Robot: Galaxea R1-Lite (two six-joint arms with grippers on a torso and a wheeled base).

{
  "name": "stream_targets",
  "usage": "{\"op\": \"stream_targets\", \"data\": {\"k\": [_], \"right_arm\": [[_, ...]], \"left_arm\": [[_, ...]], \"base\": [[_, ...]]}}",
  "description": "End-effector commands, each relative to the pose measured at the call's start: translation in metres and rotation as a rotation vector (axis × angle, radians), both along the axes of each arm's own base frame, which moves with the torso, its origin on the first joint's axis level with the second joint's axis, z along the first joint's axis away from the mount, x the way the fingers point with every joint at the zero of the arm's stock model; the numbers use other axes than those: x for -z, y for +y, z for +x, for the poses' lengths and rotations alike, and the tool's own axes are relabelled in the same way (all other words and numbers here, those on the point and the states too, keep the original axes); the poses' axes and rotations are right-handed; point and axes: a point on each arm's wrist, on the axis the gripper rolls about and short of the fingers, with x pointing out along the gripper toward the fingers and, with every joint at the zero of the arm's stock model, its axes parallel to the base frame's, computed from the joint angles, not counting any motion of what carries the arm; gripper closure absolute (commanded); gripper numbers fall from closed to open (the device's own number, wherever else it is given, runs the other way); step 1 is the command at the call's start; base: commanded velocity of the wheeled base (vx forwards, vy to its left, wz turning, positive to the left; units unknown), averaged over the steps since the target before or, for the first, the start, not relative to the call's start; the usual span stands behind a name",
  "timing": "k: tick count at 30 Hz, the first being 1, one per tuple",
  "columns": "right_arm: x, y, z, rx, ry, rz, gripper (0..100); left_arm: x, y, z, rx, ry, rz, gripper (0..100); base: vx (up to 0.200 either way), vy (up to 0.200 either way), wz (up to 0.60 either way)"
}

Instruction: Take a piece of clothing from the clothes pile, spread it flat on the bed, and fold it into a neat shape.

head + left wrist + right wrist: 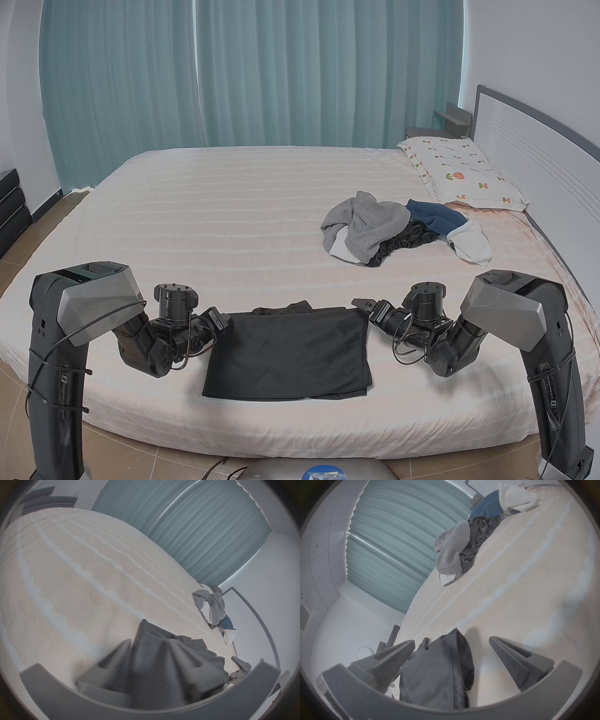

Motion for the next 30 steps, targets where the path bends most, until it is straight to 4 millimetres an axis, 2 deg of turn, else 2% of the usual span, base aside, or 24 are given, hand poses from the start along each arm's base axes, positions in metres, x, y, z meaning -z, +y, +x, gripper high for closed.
{"op": "stream_targets", "data": {"k": [1, 7, 11, 15, 29, 30], "right_arm": [[-0.001, 0.001, -0.001, 0.002, -0.007, 0.017, 0], [-0.003, -0.002, -0.005, 0.008, -0.028, 0.028, 0], [-0.012, -0.011, -0.022, 0.004, -0.020, 0.025, 0], [-0.020, -0.015, -0.037, -0.026, 0.001, 0.024, 0], [-0.011, 0.000, -0.072, -0.148, 0.043, -0.087, 0], [-0.011, 0.001, -0.075, -0.158, 0.044, -0.097, 0]], "left_arm": [[0.007, -0.002, 0.000, 0.010, 0.010, 0.012, 100], [0.007, -0.001, 0.001, -0.021, 0.004, 0.019, 100], [0.004, 0.001, 0.002, -0.134, -0.001, 0.009, 100], [0.003, 0.002, 0.004, -0.168, -0.003, -0.018, 100], [0.004, 0.002, 0.003, -0.170, 0.005, -0.012, 100], [0.005, 0.001, 0.002, -0.168, 0.008, -0.011, 0]], "base": [[0.000, 0.000, 0.00], [0.000, 0.000, 0.00], [0.000, 0.000, 0.00], [0.000, 0.000, 0.00], [0.000, 0.000, 0.00], [0.000, 0.000, 0.00]]}}
